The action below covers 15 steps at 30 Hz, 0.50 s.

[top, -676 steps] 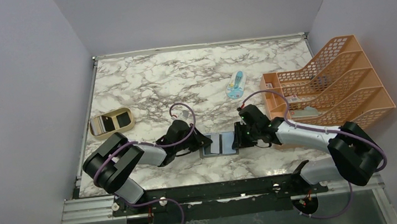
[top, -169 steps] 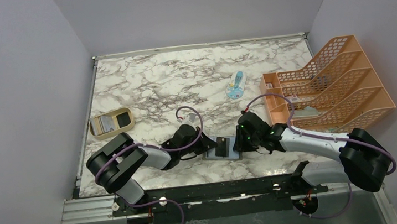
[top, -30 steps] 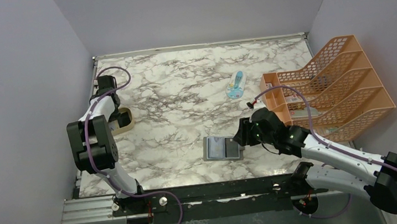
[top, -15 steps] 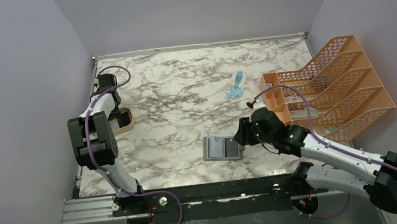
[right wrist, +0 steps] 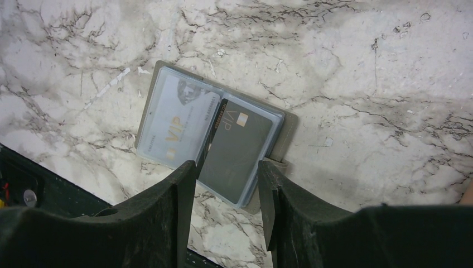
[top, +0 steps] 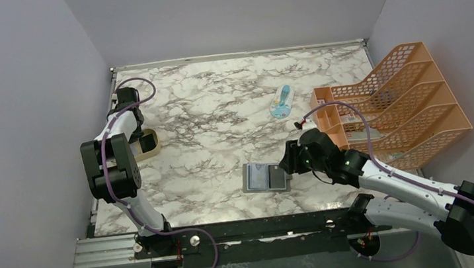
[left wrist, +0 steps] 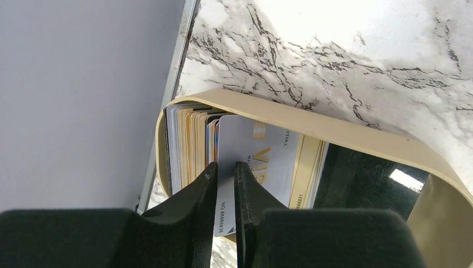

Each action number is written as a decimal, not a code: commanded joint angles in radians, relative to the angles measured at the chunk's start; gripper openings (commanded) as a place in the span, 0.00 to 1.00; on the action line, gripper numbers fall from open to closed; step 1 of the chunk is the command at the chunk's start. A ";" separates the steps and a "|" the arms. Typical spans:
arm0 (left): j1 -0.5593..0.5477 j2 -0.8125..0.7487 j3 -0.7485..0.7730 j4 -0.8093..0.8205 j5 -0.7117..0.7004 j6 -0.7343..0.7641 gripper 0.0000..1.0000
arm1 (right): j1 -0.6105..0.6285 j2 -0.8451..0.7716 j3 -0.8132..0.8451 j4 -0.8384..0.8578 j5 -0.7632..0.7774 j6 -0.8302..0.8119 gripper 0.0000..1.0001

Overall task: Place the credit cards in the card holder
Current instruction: Pick up the credit card from the storage box.

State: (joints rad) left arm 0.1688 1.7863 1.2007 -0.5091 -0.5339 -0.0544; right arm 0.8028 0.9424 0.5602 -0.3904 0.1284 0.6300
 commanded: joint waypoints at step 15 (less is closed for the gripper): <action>0.005 -0.151 0.008 -0.049 0.167 -0.054 0.00 | 0.002 -0.025 0.043 -0.029 0.040 0.003 0.46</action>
State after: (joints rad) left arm 0.1684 1.7226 1.2007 -0.5362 -0.4458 -0.0822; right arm 0.8028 0.9375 0.5697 -0.4034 0.1375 0.6304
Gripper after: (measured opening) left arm 0.127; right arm 0.458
